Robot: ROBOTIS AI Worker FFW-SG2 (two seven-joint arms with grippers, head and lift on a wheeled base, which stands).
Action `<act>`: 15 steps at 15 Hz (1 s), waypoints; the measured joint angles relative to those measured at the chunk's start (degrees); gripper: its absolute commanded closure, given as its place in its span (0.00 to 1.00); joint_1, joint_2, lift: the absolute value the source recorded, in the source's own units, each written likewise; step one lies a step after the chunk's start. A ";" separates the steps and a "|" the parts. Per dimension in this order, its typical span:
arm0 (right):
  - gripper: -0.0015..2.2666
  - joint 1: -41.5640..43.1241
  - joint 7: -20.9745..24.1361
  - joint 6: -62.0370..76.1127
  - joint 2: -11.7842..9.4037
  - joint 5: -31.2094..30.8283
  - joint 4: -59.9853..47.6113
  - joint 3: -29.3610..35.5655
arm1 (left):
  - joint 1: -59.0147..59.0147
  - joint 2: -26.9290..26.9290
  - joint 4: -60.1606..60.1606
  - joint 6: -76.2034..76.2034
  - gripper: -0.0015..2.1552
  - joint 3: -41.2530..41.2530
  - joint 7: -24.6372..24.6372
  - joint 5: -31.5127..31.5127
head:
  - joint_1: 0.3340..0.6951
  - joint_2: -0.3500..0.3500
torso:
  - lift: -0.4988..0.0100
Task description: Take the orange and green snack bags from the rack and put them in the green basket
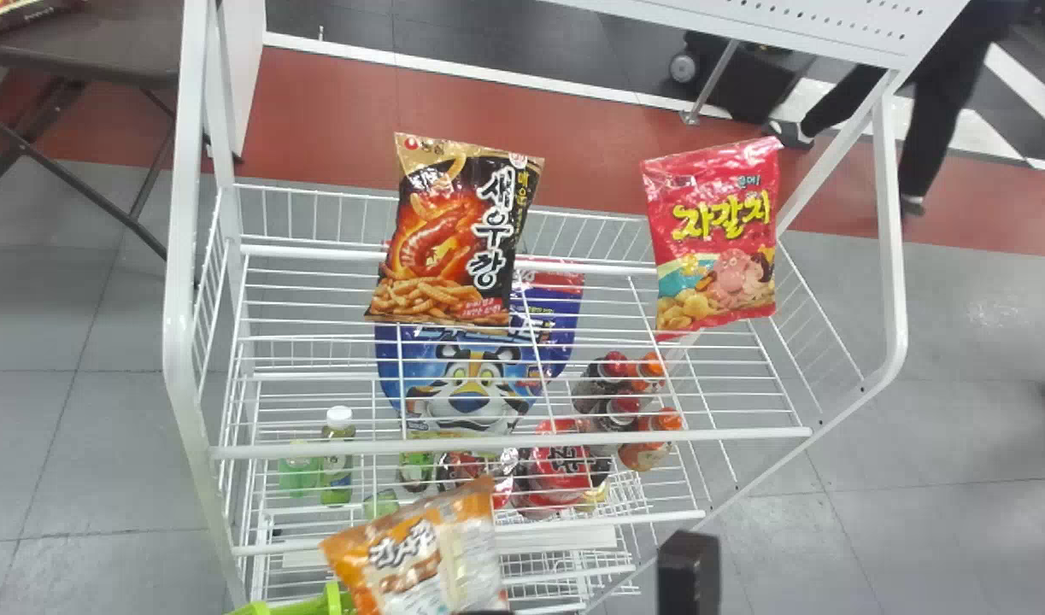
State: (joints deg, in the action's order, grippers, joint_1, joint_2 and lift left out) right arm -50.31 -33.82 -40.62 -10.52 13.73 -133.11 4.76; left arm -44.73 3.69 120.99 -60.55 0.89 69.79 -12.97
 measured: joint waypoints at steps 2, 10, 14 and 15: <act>0.97 -0.10 1.08 4.91 -1.47 -2.22 4.17 -4.89 | 0.00 0.00 -0.08 -0.05 1.00 -0.13 0.01 -0.01 | 1.00 0.00 | 0.98; 0.97 3.70 7.88 17.29 -6.26 -6.36 15.55 -19.22 | -0.04 0.00 0.39 -0.57 1.00 -0.10 0.30 0.05 | 1.00 0.17 | 0.98; 0.97 8.82 10.59 15.23 -6.91 -7.01 21.27 -23.30 | -0.21 0.00 0.52 -0.50 1.00 -0.08 0.66 -0.02 | 1.00 0.24 | 0.98; 0.95 10.01 11.20 14.93 -6.87 -6.89 22.90 -23.92 | -0.30 0.00 0.55 -0.43 1.00 -0.05 0.69 -0.03 | 1.00 0.23 | 0.98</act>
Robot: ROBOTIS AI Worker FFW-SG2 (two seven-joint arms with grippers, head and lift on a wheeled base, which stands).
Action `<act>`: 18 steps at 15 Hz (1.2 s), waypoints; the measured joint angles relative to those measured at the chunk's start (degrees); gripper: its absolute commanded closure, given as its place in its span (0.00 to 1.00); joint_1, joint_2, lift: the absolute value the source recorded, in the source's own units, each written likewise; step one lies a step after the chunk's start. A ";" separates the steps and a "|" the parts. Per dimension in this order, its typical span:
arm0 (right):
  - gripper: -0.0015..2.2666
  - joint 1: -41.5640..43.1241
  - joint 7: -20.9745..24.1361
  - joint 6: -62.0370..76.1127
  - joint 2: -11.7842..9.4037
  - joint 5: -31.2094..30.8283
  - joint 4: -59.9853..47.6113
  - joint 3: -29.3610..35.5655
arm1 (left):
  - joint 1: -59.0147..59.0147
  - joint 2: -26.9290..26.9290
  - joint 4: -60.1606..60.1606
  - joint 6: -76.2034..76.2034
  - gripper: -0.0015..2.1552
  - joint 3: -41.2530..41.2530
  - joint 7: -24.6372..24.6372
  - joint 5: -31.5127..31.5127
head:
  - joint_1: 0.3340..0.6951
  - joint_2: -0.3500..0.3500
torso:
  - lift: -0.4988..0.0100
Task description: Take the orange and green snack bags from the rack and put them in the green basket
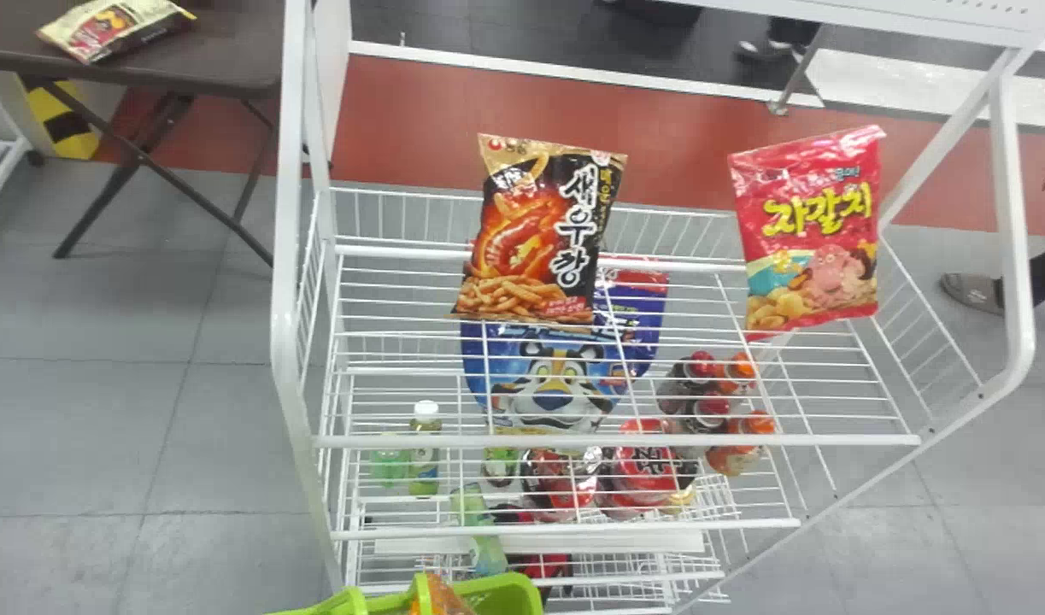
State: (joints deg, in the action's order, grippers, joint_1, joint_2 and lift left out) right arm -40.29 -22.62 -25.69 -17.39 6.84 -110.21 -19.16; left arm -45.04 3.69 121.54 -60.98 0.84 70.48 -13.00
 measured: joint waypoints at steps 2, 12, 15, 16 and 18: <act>0.49 0.78 1.17 -0.66 0.01 0.13 1.00 -0.51 | -0.23 0.03 0.01 0.07 1.00 -0.06 0.07 -0.01 | 1.00 0.22 | 0.98; 0.03 -8.11 1.41 -2.49 -0.88 6.05 -14.76 7.80 | 0.05 0.09 -0.33 0.20 1.00 -0.49 0.27 -0.07 | 1.00 0.09 | 0.98; 0.03 -8.69 -0.30 -7.74 -0.89 8.73 -18.14 9.47 | 0.35 0.09 -0.37 0.04 1.00 -0.49 0.19 -0.10 | 1.00 0.09 | 0.98; 0.03 -8.68 -0.56 -9.30 -0.89 9.23 -18.64 9.63 | 0.42 0.06 -0.39 0.02 1.00 -0.47 0.14 -0.10 | 1.00 0.09 | 0.98; 0.03 -8.48 -1.68 -12.16 -0.90 9.73 -18.89 9.43 | 0.55 0.01 -0.38 -0.09 1.00 -0.41 -0.02 -0.10 | 1.00 0.09 | 0.98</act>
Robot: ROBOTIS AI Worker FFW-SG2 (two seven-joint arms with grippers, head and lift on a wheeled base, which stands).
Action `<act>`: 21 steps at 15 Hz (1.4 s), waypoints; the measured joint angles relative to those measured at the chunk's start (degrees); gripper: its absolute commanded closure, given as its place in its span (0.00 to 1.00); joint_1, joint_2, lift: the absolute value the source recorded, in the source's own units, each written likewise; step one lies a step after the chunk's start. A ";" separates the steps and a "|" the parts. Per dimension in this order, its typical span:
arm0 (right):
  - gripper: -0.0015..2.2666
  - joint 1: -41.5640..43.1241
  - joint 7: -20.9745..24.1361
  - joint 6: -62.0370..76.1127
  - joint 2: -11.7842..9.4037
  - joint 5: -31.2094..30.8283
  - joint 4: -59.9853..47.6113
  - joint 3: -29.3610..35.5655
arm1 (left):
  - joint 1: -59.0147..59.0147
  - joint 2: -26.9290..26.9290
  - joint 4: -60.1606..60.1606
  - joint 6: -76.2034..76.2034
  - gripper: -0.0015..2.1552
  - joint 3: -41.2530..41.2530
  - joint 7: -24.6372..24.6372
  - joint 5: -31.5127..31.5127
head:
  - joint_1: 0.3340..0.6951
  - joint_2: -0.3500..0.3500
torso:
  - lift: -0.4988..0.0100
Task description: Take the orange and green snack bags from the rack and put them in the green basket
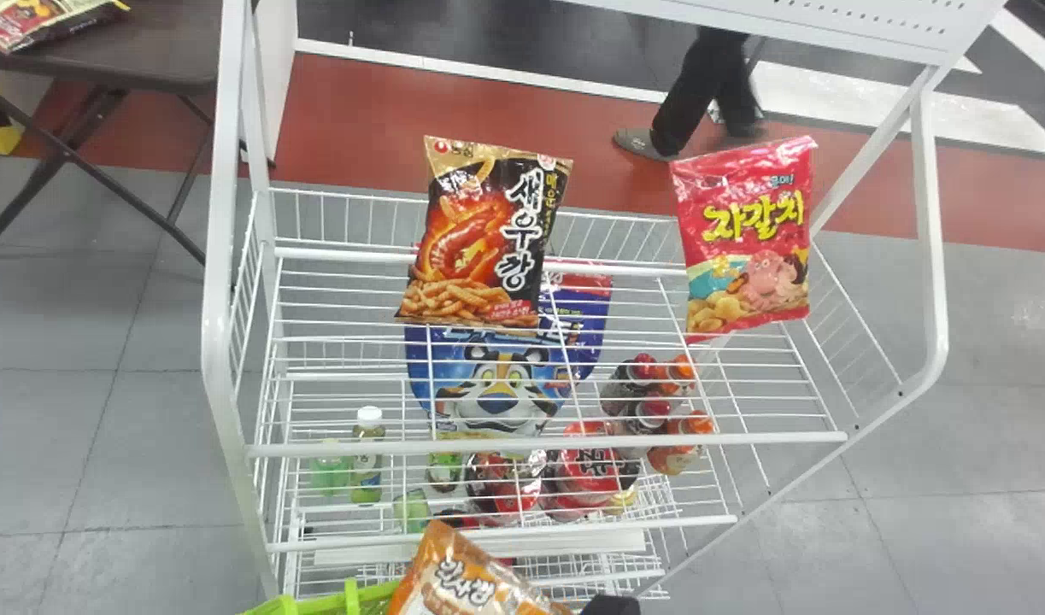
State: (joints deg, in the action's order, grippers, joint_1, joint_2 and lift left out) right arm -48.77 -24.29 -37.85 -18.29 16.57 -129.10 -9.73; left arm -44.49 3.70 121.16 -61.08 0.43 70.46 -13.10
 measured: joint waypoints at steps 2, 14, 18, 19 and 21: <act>0.03 -0.15 -1.36 -3.95 0.00 1.22 -1.48 -0.19 | 0.36 0.02 -0.20 -0.33 1.00 0.00 -0.07 0.00 | 1.00 0.15 | 0.98; 0.03 -3.32 2.75 12.97 0.43 6.89 -13.76 13.83 | 0.90 -0.01 -0.31 -1.34 1.00 0.54 -1.20 0.09 | 1.00 0.00 | 0.98; 0.04 -3.65 10.93 36.47 1.38 1.50 -8.07 11.97 | 0.90 -0.01 -0.61 -1.03 1.00 0.69 -1.10 0.16 | 1.00 0.00 | 0.98; 0.04 -3.68 13.86 39.51 1.62 -0.51 -6.80 10.67 | 0.90 -0.04 -0.80 -0.71 1.00 0.67 -0.91 0.13 | 1.00 0.00 | 0.98; 0.04 -3.74 17.32 44.19 2.32 -3.36 -4.45 8.78 | 0.90 -0.09 -1.25 0.12 1.00 0.46 -0.56 -0.10 | 1.00 0.00 | 0.98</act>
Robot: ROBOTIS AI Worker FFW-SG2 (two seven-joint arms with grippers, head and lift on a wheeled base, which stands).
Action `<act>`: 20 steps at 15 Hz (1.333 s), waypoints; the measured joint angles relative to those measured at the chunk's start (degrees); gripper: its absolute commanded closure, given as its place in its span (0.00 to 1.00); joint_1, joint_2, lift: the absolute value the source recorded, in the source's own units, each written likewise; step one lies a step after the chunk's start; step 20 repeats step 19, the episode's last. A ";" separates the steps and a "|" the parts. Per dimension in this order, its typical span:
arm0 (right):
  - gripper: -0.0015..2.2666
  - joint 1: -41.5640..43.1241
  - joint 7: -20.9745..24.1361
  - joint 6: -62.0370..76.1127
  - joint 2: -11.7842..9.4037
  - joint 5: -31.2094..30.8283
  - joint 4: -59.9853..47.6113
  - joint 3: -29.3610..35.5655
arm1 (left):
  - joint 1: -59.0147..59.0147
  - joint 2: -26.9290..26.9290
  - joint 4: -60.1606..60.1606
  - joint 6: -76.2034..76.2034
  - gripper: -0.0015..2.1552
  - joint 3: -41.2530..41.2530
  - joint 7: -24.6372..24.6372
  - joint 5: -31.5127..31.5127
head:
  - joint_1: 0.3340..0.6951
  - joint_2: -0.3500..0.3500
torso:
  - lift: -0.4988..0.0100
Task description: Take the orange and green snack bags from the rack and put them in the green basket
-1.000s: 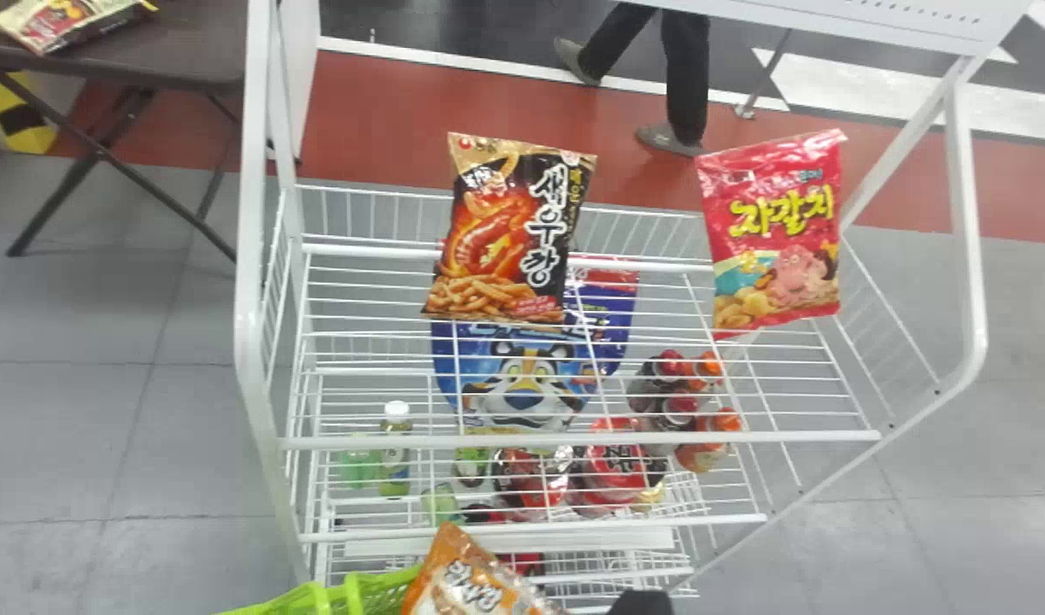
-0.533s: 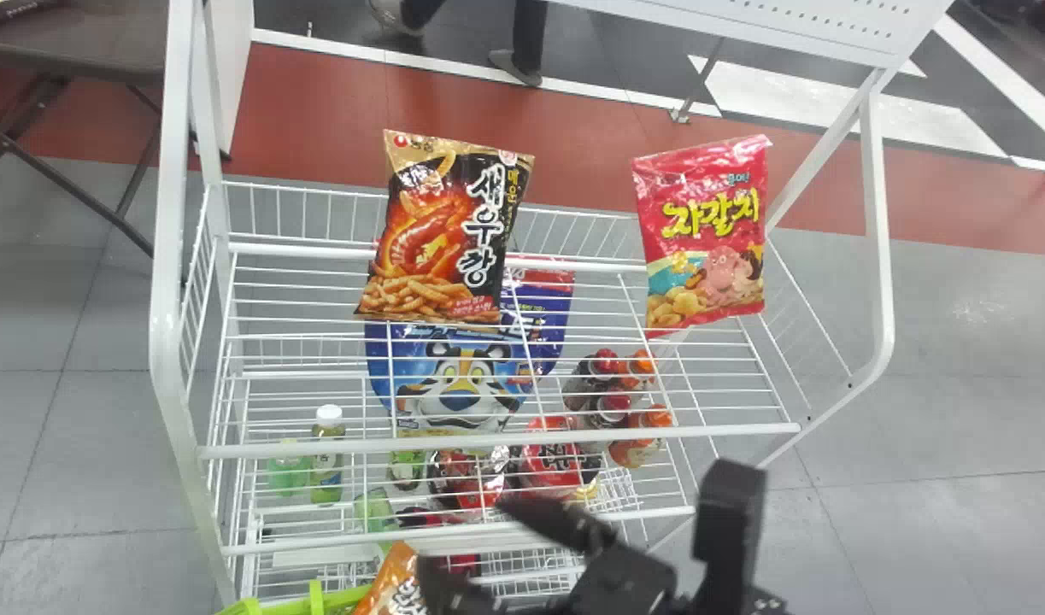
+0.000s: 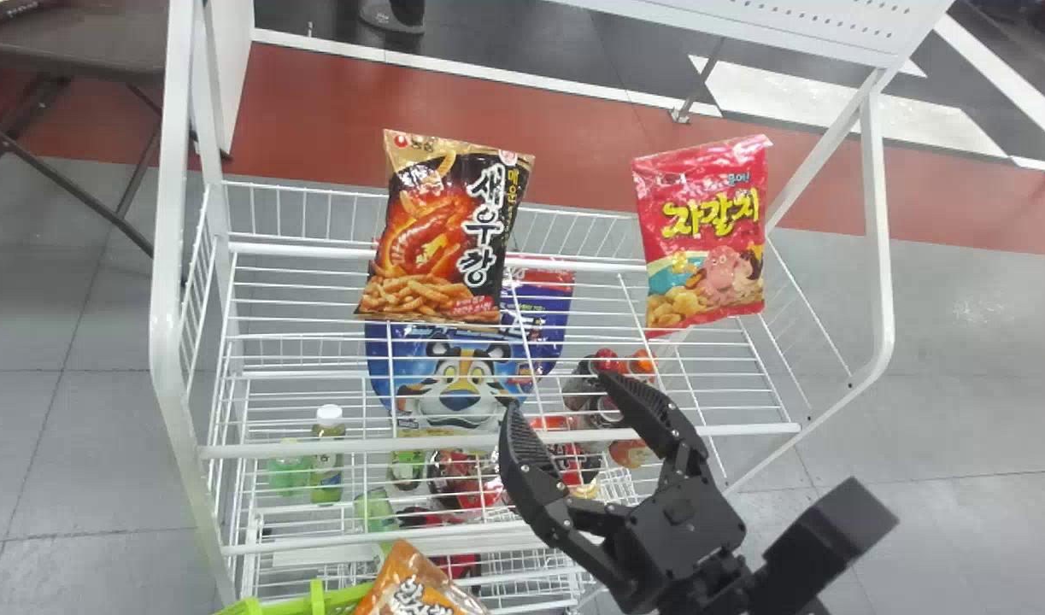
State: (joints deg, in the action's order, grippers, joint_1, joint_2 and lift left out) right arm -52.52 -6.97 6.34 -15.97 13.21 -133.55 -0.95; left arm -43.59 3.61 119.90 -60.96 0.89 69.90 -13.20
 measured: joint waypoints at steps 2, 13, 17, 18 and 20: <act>0.04 -0.36 0.64 2.44 0.88 -1.18 1.61 -0.68 | 0.00 -0.01 -0.57 0.87 1.00 -0.22 0.08 -0.21 | 1.00 0.00 | 0.98; 0.04 -0.92 -0.41 -0.07 1.62 -0.74 1.75 0.39 | 0.00 -0.01 -0.77 1.59 1.00 -0.14 -0.56 -0.25 | 1.00 0.00 | 0.98; 0.04 -1.10 -0.40 -0.18 1.57 -0.66 1.43 0.56 | -0.04 0.00 -0.68 1.58 1.00 -0.01 -0.42 -0.25 | 1.00 0.00 | 0.98; 0.04 -1.20 -0.39 -0.08 1.60 -0.66 1.37 0.65 | -0.11 0.03 -0.66 1.60 1.00 0.02 -0.34 -0.25 | 1.00 0.00 | 0.98; 0.04 -1.32 -0.39 -0.01 1.62 -0.65 1.28 0.78 | -0.19 0.06 -0.64 1.61 1.00 0.02 -0.30 -0.25 | 1.00 0.00 | 0.98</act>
